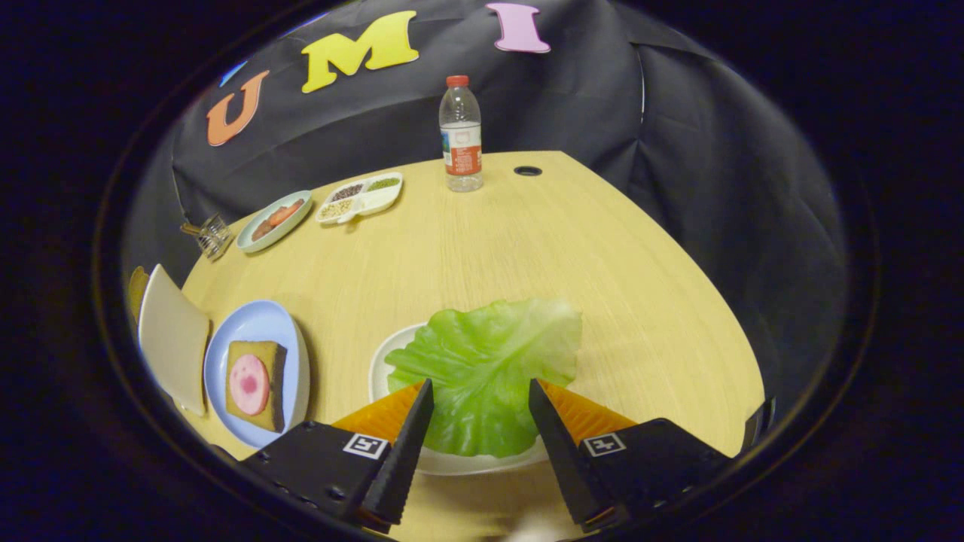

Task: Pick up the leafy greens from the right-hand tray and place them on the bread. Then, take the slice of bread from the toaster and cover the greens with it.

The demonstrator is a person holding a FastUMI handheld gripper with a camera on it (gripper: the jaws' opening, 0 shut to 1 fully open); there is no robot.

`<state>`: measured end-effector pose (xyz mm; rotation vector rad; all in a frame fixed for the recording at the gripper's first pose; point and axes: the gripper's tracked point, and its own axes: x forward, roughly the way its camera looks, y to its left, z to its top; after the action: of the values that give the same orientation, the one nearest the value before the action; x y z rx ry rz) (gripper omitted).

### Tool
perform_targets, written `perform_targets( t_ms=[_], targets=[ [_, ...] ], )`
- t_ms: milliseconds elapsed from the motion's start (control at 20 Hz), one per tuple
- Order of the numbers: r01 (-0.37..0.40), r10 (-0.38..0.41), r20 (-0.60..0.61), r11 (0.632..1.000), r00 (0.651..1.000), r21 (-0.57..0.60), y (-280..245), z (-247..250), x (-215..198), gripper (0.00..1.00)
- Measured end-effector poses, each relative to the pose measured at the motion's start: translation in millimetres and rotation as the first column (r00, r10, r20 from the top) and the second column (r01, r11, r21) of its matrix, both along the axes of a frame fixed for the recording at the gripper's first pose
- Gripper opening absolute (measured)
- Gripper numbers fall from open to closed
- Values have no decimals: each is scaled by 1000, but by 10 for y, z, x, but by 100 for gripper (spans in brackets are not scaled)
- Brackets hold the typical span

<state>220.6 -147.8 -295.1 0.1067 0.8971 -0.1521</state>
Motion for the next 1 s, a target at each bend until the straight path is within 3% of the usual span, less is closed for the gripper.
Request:
perform_targets(
  t_ms=[100, 200, 350, 500, 650, 700, 1000],
  targets=[
    [-4, 4, -29, 1000, 1000, 16, 20, -97, -11, 76],
    [-8, 8, -19, 1000, 1000, 4, 12, -91, -38, 50],
    [-15, 15, -22, 1000, 1000, -12, 29, -94, -32, 47],
    [-28, 28, -20, 1000, 999, -3, 73, -114, -17, 6],
    [-9, 9, -12, 1000, 1000, -8, 68, -63, -44, 6],
    [-9, 9, -5, 1000, 1000, 0, 97, -6, -61, 0],
    [-21, 20, 97, 1000, 995, 15, 281, 487, -166, 0]
  ],
)
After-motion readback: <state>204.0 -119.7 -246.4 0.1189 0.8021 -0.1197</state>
